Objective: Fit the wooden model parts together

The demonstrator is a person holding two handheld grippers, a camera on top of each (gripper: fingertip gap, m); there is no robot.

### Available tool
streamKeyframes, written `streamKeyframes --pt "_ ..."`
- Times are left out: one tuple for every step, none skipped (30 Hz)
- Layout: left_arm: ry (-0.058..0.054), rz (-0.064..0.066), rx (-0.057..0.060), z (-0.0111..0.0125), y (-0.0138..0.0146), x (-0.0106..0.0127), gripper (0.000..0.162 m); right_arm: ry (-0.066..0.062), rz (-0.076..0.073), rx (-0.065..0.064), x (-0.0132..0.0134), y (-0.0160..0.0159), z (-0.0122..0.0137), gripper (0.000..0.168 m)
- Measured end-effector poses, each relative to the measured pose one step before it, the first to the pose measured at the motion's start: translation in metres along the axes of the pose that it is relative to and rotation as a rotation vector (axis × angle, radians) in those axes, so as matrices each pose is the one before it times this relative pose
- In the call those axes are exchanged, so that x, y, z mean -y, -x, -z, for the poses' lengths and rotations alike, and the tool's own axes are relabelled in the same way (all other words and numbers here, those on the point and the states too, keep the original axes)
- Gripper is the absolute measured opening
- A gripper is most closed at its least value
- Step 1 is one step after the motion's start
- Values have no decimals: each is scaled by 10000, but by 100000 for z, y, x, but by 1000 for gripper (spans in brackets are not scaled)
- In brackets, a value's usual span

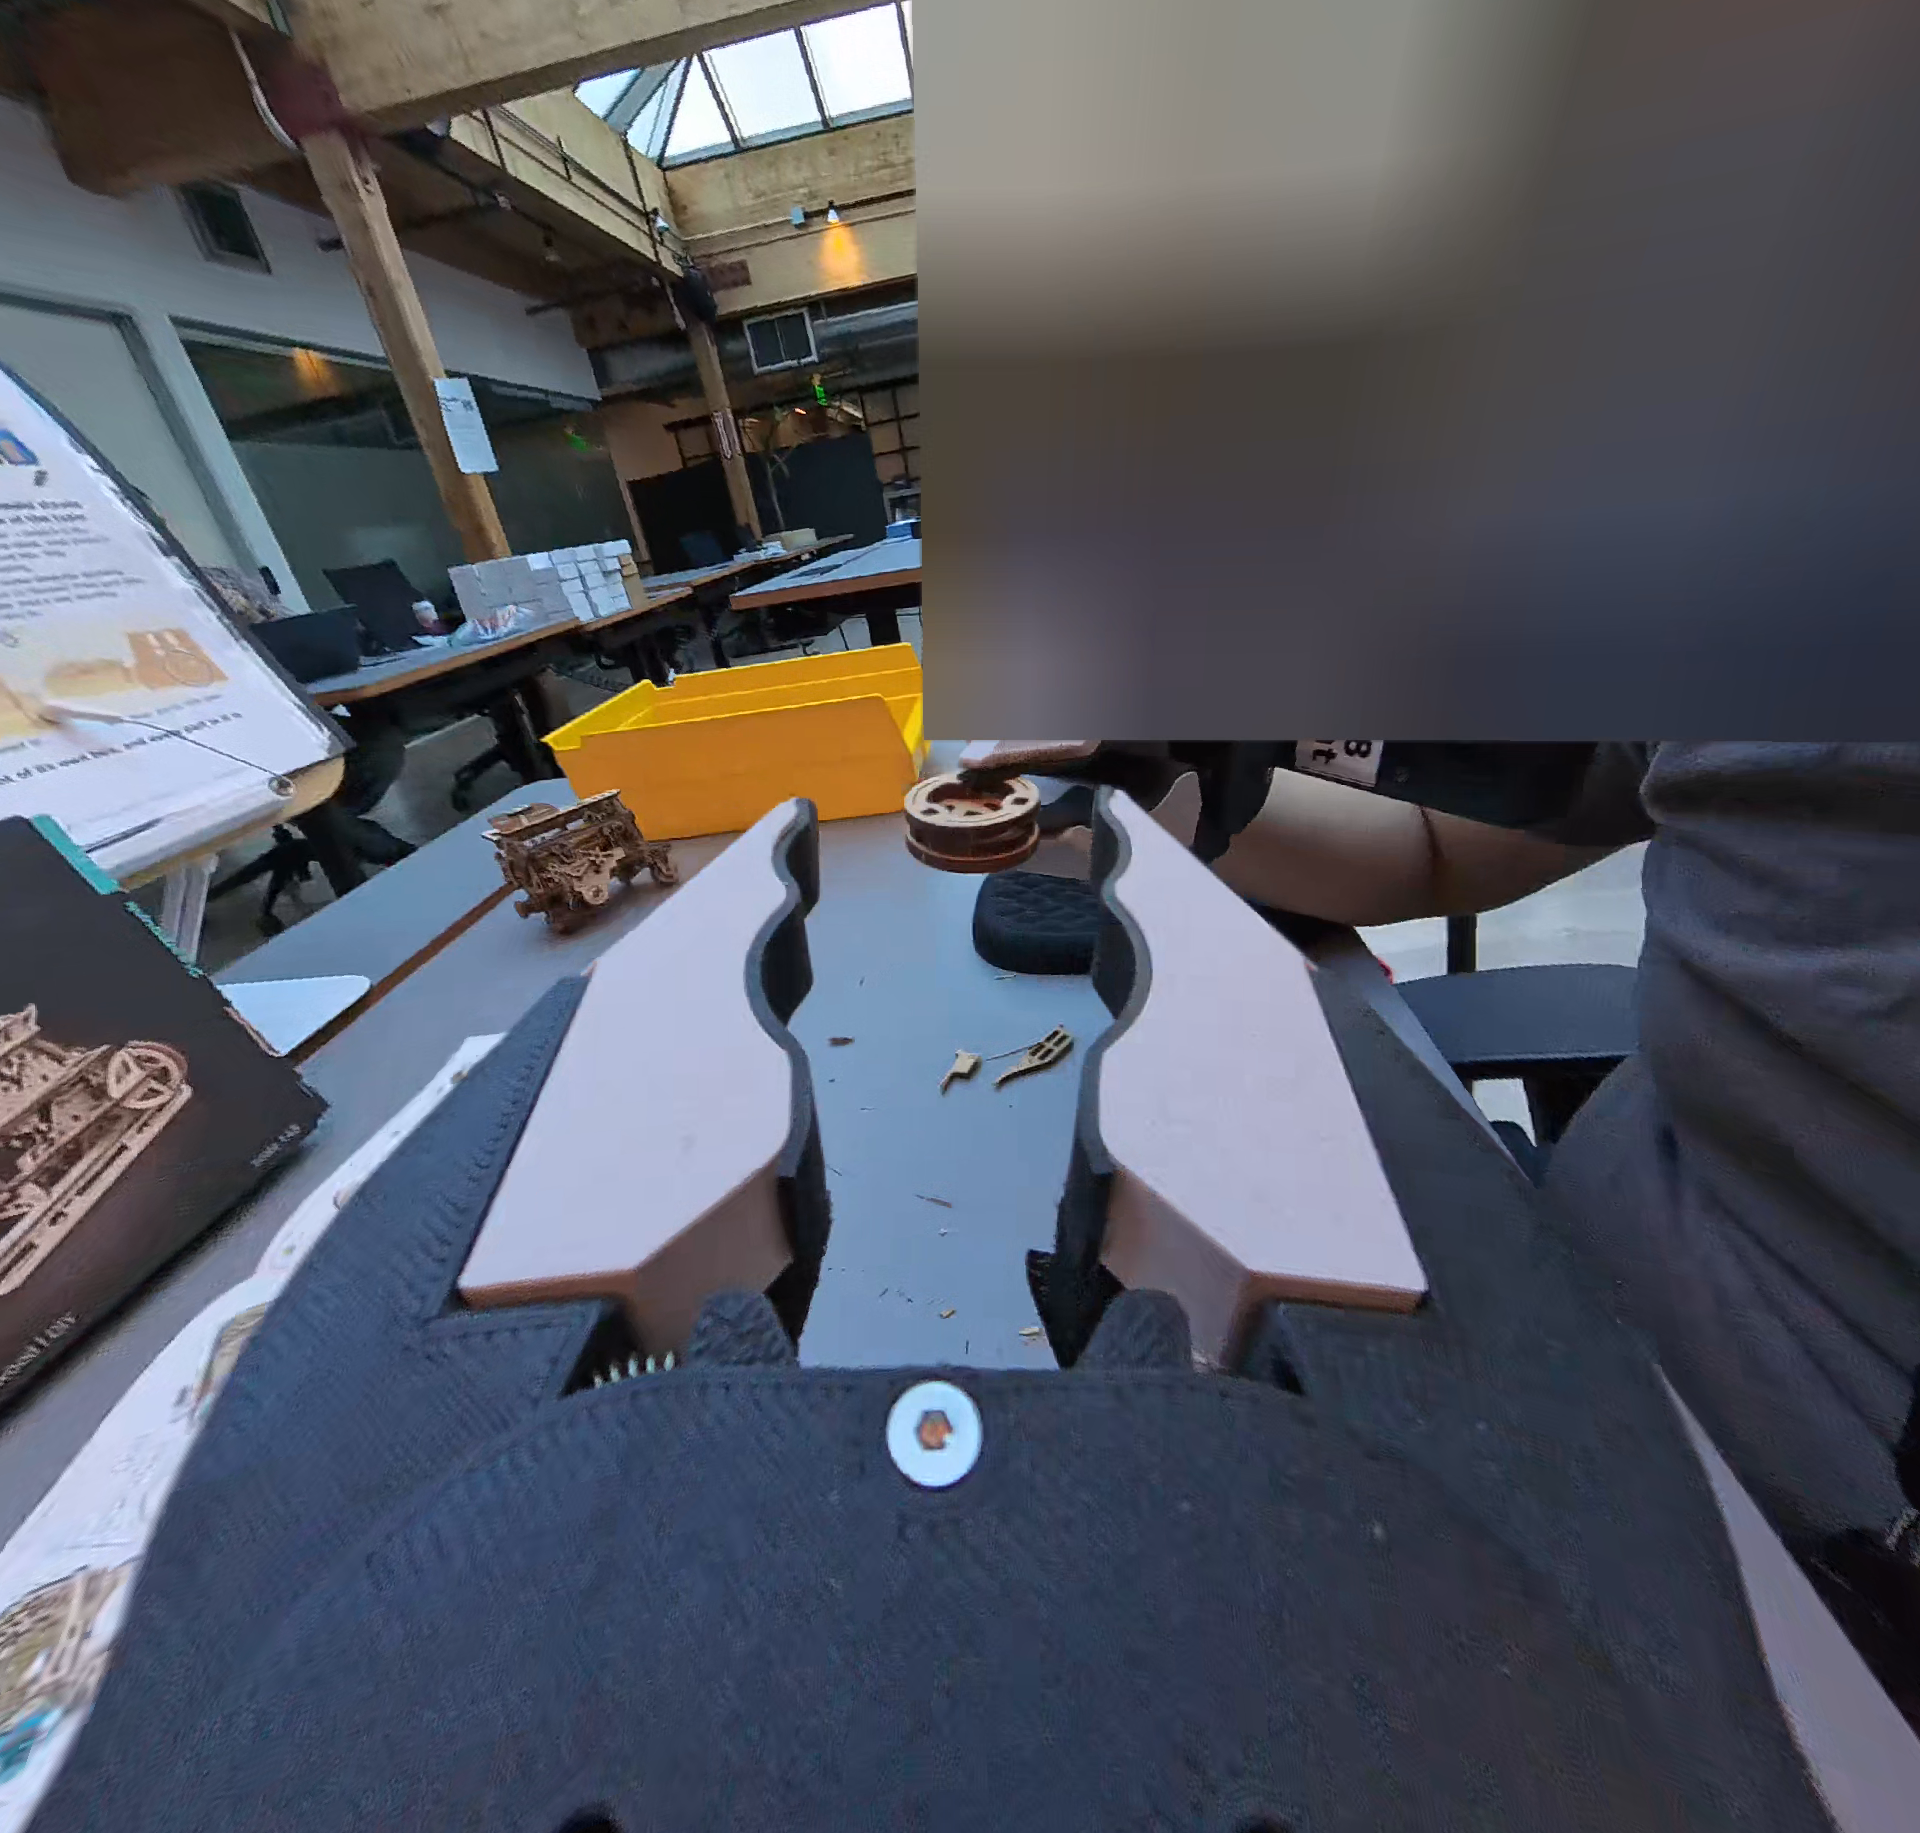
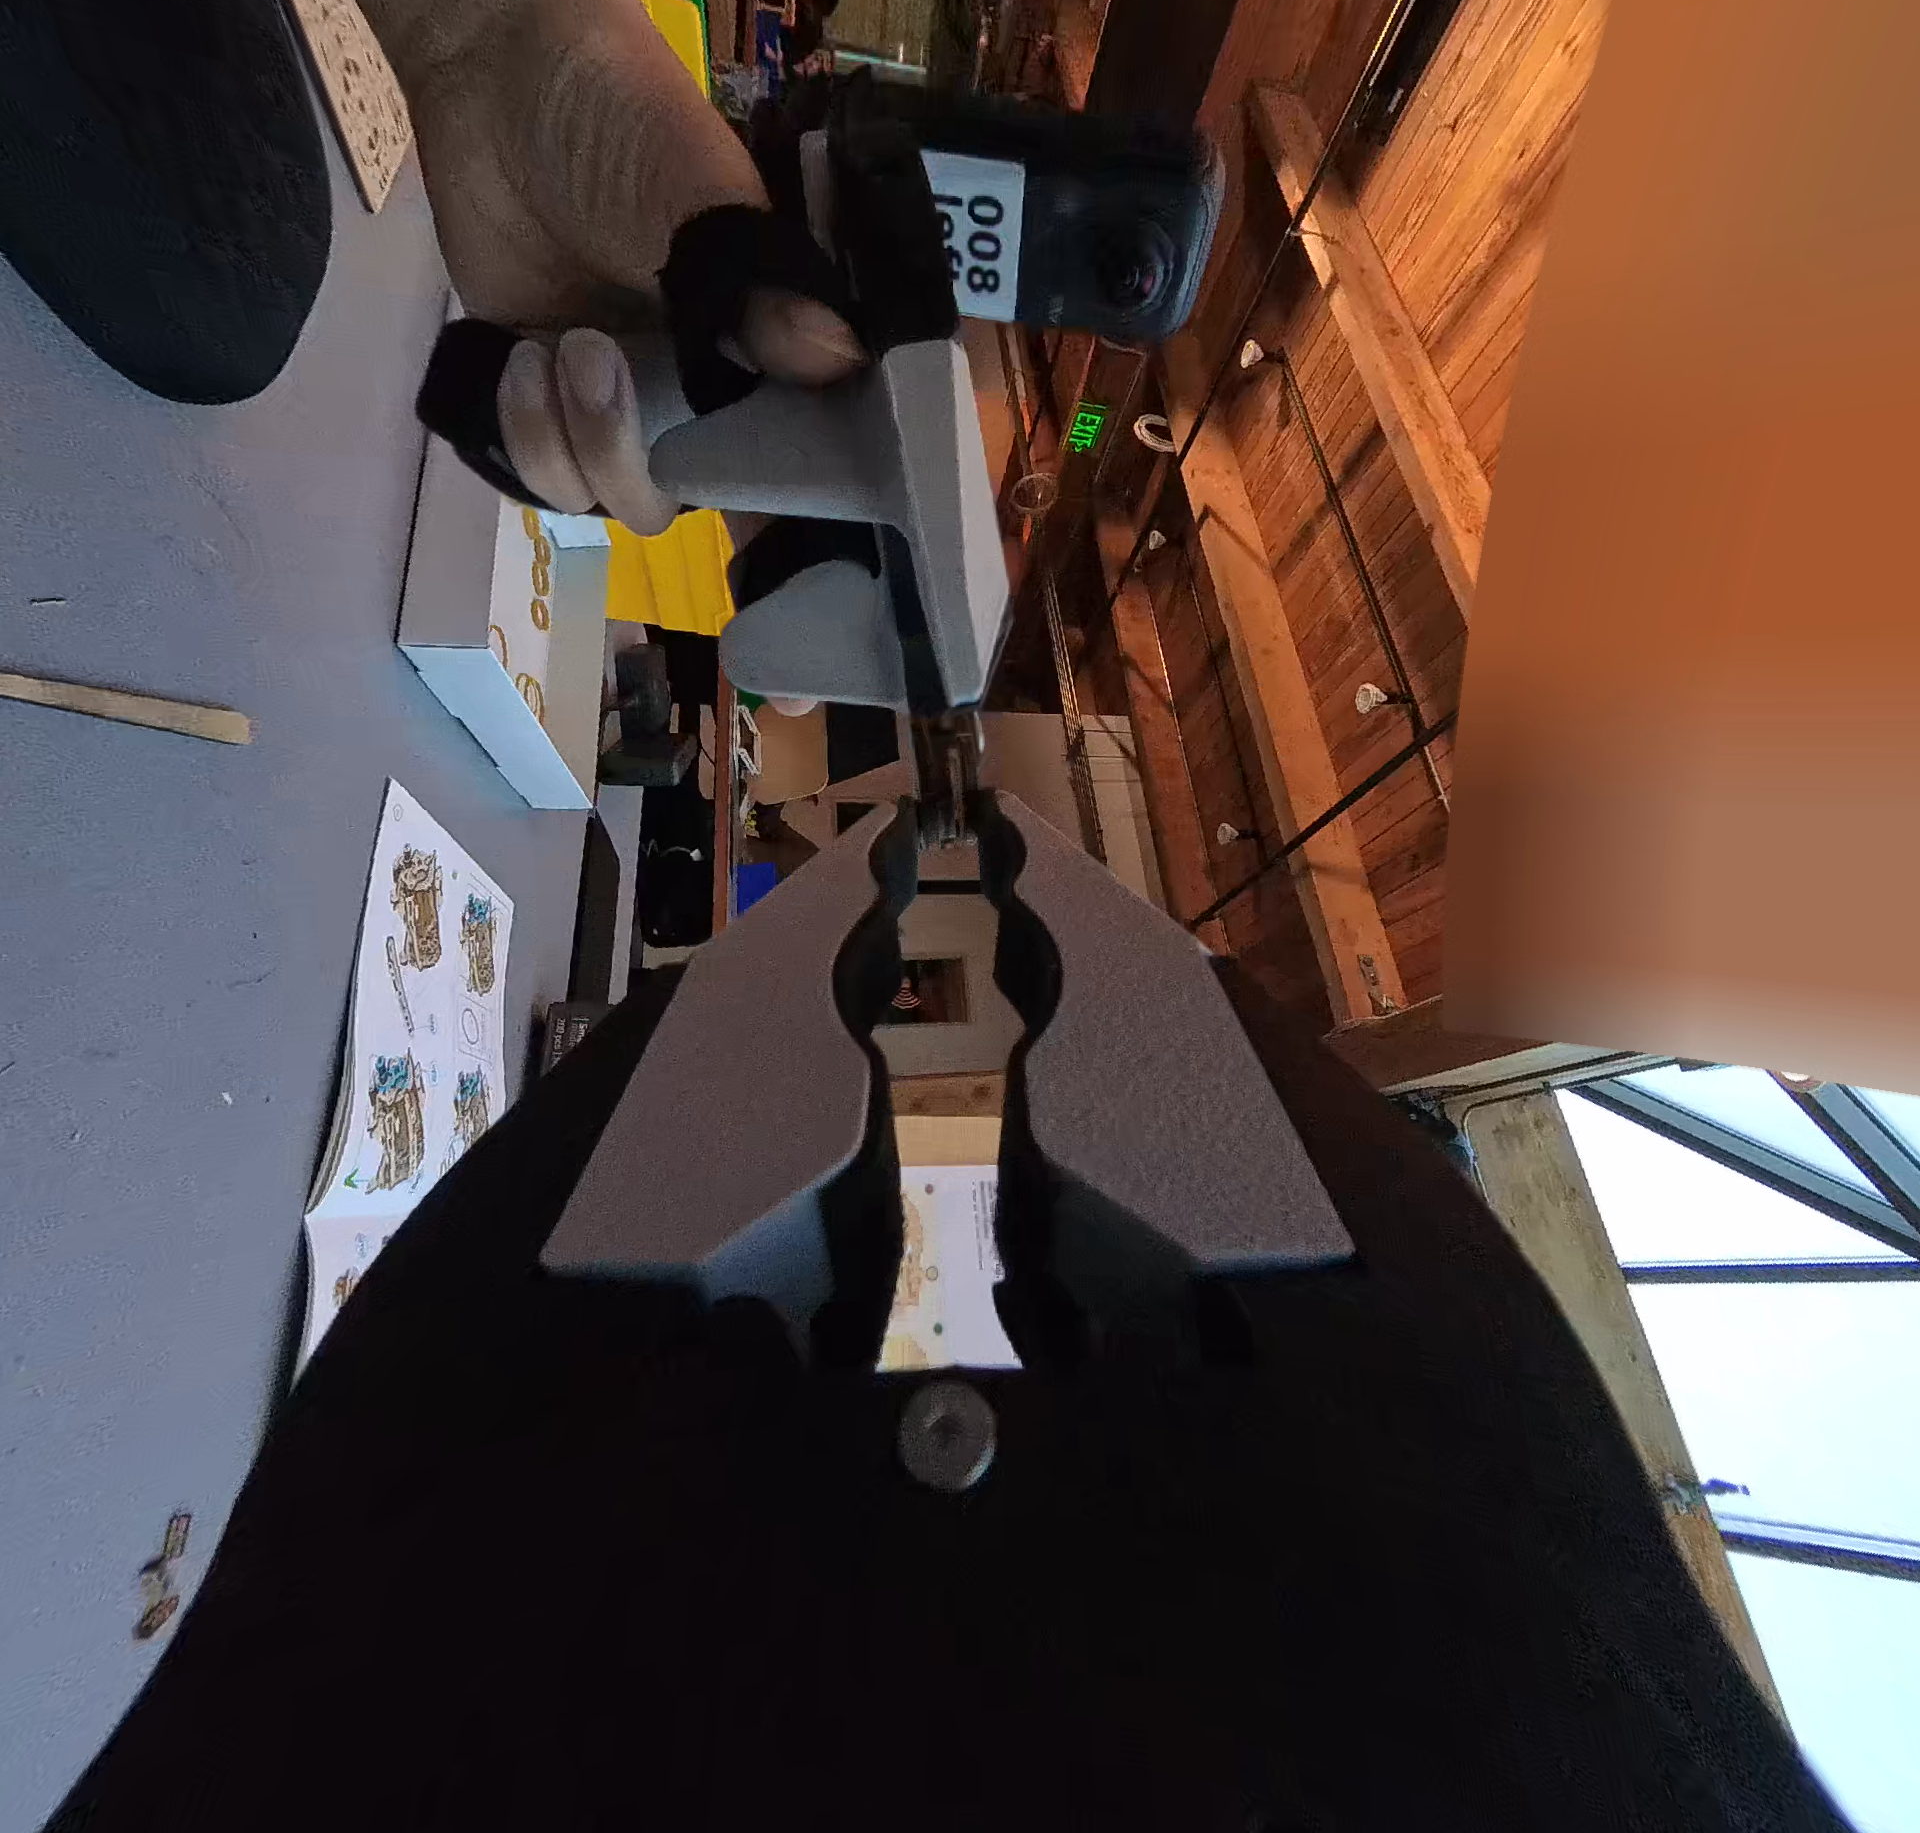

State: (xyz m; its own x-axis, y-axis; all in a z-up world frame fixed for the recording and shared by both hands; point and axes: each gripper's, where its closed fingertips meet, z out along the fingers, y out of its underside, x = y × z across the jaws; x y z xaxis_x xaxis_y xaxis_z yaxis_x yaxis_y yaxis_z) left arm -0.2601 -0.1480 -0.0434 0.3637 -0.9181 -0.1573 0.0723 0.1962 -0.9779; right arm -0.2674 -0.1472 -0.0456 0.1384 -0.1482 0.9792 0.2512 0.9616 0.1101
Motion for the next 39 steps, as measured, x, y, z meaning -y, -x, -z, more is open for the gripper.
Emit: streamKeyframes --pt "141 1 2 -208 -71 -300 49 -52 -6 11 102 18 13 10" --pt "131 -81 20 -173 -75 -261 47 -54 -7 0 106 31 26 10" --pt "45 -98 67 -111 -9 -151 44 -79 13 10 143 60 23 10" --pt "9 -72 -15 -82 -120 -87 40 -24 6 31 48 113 -34 10" --pt "72 -70 -56 -72 -146 -164 32 8 -18 36 8 120 -44 10" --pt "86 -121 -70 -40 -163 -173 26 3 -17 45 -35 138 -49 10" --pt "22 -100 70 -16 32 -87 25 20 -57 8 -106 69 -44 10" --pt "6 -123 70 11 60 -72 25 -54 -148 33 -33 83 -1 10" --pt "48 -107 11 -10 -15 -108 25 -82 -297 79 -51 87 29 10" --pt "49 -92 53 15 54 -101 25 -11 -334 67 -241 25 31 11" --pt "32 -113 113 35 158 -65 25 96 -256 -2 -429 -140 34 14" --pt "50 -154 78 39 81 -74 25 75 -284 -49 -413 -261 54 16" --pt "83 -181 75 30 75 -105 25 0 -326 -41 -299 -245 98 18" --pt "84 -185 110 14 94 -105 25 -27 -228 -27 -214 -193 92 20" --pt "44 -171 60 -8 -1 -61 25 5 -98 -5 -199 -85 72 22" --pt "34 -92 -43 -20 -137 -24 25 26 -23 55 -168 93 11 22" --pt "11 -17 -15 -34 -59 -2 25 62 6 110 -153 238 -48 22" --pt "-3 20 10 -16 8 11 25 32 22 148 -46 339 -99 23" --pt "11 66 -65 -7 -58 -32 25 0 37 162 53 368 -97 24" --pt "1 139 -54 4 8 -50 25 22 43 116 76 272 -87 26" --pt "1 213 -32 -12 92 -91 25 -12 28 37 137 118 -64 27" --pt "15 298 -85 -31 52 -130 25 -52 -43 81 199 124 -40 27" --pt "-10 390 -165 -51 -27 -94 25 -53 -136 85 189 104 -52 28" --pt "44 503 -141 -83 38 -165 25 -125 -171 63 271 103 -54 29" --pt "140 550 -81 -117 174 -297 25 -152 -224 47 295 97 -79 29" --pt "107 506 -183 -107 1 -251 25 -63 -231 99 144 181 -135 28" --pt "58 464 -242 -97 -130 -193 25 26 -215 211 -24 355 -167 23" --pt "31 414 -101 -87 77 -145 25 53 -260 268 -143 439 -159 13" --pt "-20 386 16 -19 248 -86 25 122 -331 122 -310 191 -169 10" --pt "-1 314 18 47 304 -116 25 93 -371 144 -312 137 -152 9" --pt "11 231 35 55 293 -117 26 78 -566 242 -264 182 -159 9" --pt "-14 114 162 117 444 -67 33 29 -837 350 -212 206 -181 8" --pt "44 -12 184 156 463 -96 41 -103 -925 446 -82 274 -140 9" --pt "34 -61 61 203 247 -23 45 -186 -927 403 -10 199 -98 9" --pt "-16 -88 -37 222 39 84 45 -157 -887 305 -44 23 -76 9" --pt "34 -139 -102 164 -135 -19 45 -126 -851 180 -68 -220 -17 9" --pt "158 -181 -210 76 -349 -219 44 -186 -777 159 54 -285 85 9" --pt "186 -193 -189 -9 -355 -265 44 -249 -668 169 200 -259 194 9" --pt "104 -170 -69 -63 -205 -184 43 -261 -619 193 252 -199 237 8"
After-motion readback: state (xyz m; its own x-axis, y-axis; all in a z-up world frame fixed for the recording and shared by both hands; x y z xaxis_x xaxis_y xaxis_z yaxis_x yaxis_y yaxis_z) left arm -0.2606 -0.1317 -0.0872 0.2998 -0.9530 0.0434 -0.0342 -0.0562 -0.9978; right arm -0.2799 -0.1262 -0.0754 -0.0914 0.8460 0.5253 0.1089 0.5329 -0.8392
